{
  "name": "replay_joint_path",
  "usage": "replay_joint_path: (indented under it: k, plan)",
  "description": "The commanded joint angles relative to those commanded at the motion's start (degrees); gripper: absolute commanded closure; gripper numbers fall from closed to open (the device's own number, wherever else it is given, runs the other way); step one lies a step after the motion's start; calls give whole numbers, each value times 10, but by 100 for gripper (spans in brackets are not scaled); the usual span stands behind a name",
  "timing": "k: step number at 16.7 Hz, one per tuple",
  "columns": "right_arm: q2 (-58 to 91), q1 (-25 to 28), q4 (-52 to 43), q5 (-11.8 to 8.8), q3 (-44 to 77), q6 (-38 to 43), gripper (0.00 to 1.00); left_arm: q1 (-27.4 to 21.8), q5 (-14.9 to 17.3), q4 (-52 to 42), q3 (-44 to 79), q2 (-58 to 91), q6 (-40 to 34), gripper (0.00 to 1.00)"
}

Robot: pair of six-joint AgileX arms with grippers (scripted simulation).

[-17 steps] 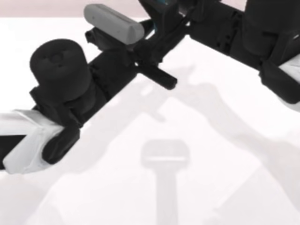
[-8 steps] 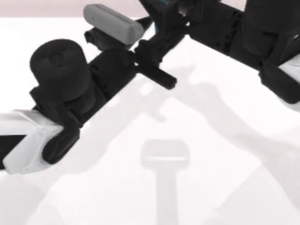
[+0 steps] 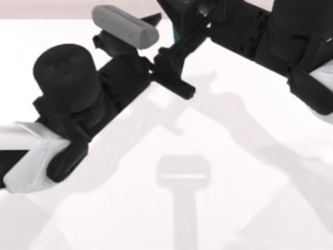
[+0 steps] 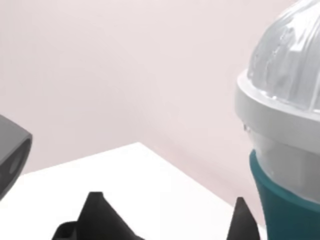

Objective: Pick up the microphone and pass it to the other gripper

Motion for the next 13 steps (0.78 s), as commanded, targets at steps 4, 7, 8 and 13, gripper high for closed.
replay_joint_path:
  k: [4, 7, 8, 13]
  plan:
    - [-5, -3, 1, 5, 4, -3, 100, 7, -10, 0, -6, 4, 7, 0]
    - [-21, -23, 0, -15, -13, 0, 100, 17, -4, -3, -47, -38, 7, 0]
    - [-29, -32, 0, -25, -21, 0, 100, 22, -2, -4, -69, -61, 7, 0]
    - [-62, -68, 1, -67, -52, -4, 100, 41, 11, -4, -153, -147, 5, 0]
